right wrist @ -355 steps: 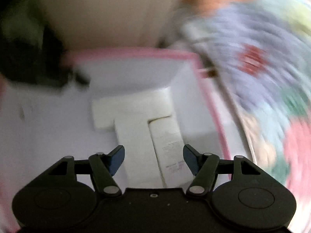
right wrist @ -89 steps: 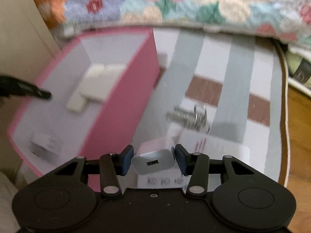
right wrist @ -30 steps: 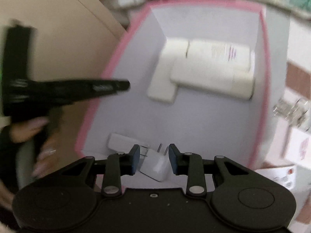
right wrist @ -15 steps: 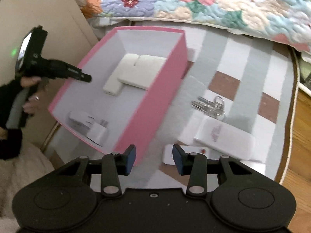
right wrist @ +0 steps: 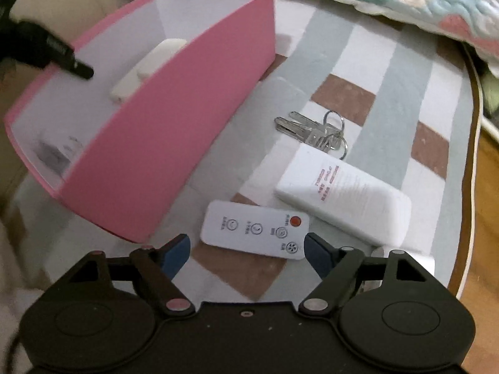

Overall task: Organize rigid objects
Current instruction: 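Move the right gripper to the white button remote and close on it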

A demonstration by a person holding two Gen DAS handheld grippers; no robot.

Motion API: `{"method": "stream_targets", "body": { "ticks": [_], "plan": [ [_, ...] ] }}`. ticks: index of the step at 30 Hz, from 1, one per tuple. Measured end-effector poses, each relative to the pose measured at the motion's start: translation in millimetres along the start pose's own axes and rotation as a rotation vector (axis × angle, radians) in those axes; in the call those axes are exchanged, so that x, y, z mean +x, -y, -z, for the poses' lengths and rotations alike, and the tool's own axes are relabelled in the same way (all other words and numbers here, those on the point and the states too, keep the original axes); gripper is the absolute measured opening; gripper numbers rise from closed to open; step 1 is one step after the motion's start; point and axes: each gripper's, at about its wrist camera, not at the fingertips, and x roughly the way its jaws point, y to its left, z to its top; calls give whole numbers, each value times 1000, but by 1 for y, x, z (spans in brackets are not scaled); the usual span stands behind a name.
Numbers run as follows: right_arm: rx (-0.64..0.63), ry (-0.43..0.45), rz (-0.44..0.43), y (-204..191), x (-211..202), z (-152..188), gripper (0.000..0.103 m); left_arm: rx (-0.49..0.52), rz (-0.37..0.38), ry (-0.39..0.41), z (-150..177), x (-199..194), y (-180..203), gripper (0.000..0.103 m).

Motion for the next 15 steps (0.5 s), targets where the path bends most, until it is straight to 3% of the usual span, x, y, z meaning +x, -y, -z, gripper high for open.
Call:
{"method": "stream_targets", "body": {
  "ticks": [9, 13, 15],
  "plan": [
    [67, 8, 56, 3, 17, 7, 87, 5, -1, -6, -1, 1, 1, 6],
    [80, 20, 56, 0, 25, 9, 103, 4, -1, -7, -1, 1, 1, 6],
    [69, 35, 81, -5, 28, 10, 103, 5, -1, -7, -1, 1, 1, 6]
  ]
}}
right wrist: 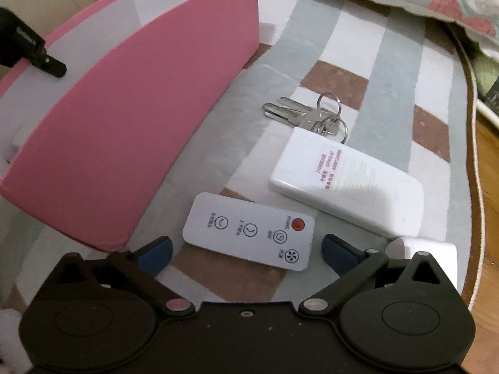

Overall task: Organize rigid objects
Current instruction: 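Move the right gripper to the white button remote and close on it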

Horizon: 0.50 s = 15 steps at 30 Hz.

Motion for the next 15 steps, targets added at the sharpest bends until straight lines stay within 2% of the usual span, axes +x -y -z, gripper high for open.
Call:
{"method": "stream_targets", "body": {
  "ticks": [15],
  "plan": [
    [114, 26, 53, -2, 1, -4, 103, 1, -2, -4, 1, 1, 0, 7]
  ]
}}
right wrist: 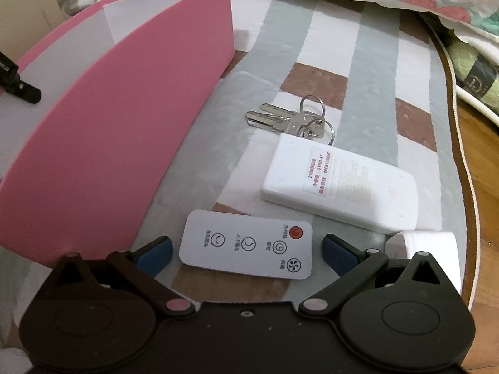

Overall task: Organize rigid objects
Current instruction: 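Move the right gripper to the white button remote and close on it, then lift the remote with the right gripper and lower it into the box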

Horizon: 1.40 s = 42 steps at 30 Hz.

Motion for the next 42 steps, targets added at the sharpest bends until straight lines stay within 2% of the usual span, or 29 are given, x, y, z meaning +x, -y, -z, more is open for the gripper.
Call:
{"method": "stream_targets", "body": {
  "ticks": [3, 4, 5, 14, 19, 22, 24, 26, 28, 30, 32, 36, 39, 42],
  "plan": [
    [14, 18, 5, 1, -1, 3, 103, -4, 2, -1, 0, 0, -1, 7],
    [11, 18, 8, 0, -1, 3, 99, -3, 3, -1, 1, 0, -1, 7],
    [10, 22, 8, 1, -2, 2, 90, -4, 2, -1, 0, 0, -1, 7],
    [5, 17, -36, 10, -14, 4, 90, -4, 3, -2, 0, 0, -1, 7],
    [-17, 83, -33, 13, -44, -1, 90, -3, 1, 1, 0, 0, -1, 7],
    [-44, 169, -67, 14, -74, -18, 90, 6, -10, 3, 0, 1, 0, 7],
    [-98, 199, -131, 7, -92, -40, 90, 9, -14, -3, 0, 2, 0, 6],
    [-182, 240, -196, -9, -107, -66, 90, 7, -13, -4, -1, 2, 0, 6],
    [-323, 259, -269, -33, -116, -93, 90, 7, -12, -4, -1, 0, 0, 6],
    [-465, 224, -345, -62, -116, -112, 90, 15, -11, 1, 0, -1, 0, 6],
    [-628, 152, -416, -89, -107, -123, 90, 17, -9, 3, 0, 0, 1, 6],
    [-971, -21, -427, -130, -71, -129, 90, 23, -11, 7, 1, 0, 1, 6],
    [-1028, -134, -438, -143, -43, -137, 90, 19, -3, 8, 2, 0, 0, 6],
    [-950, -278, -530, -148, -16, -149, 90, 4, 3, 15, 3, -1, 0, 4]
  ]
}}
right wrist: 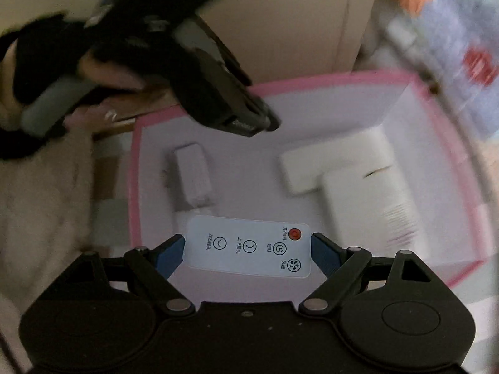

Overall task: Organize rigid objects
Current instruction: 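Lift the remote with the right gripper and lower it into the box, then open the right gripper to release the remote and withdraw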

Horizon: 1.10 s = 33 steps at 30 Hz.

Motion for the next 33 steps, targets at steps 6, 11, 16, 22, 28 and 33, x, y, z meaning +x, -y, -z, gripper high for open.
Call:
{"method": "stream_targets", "body": {
  "ticks": [6, 11, 16, 22, 28, 33],
  "plan": [
    [21, -76, -38, 15, 34, -9, 90, -11, 19, -7, -1, 0, -3, 4],
    [-27, -157, -109, 10, 53, -3, 90, 11, 16, -5, -1, 0, -1, 4],
    [50, -159, -196, 27, 57, 2, 93, 15, 16, -11, 0, -1, -1, 4],
    [164, -76, -174, 39, 37, 18, 93, 18, 20, -12, -1, 0, -1, 4],
    [327, 81, -151, 38, 6, 41, 93, 20, 19, -15, -1, 0, 0, 4],
    [388, 168, -131, 14, -38, 43, 93, 24, 16, -21, -2, 0, 0, 4]
  ]
}}
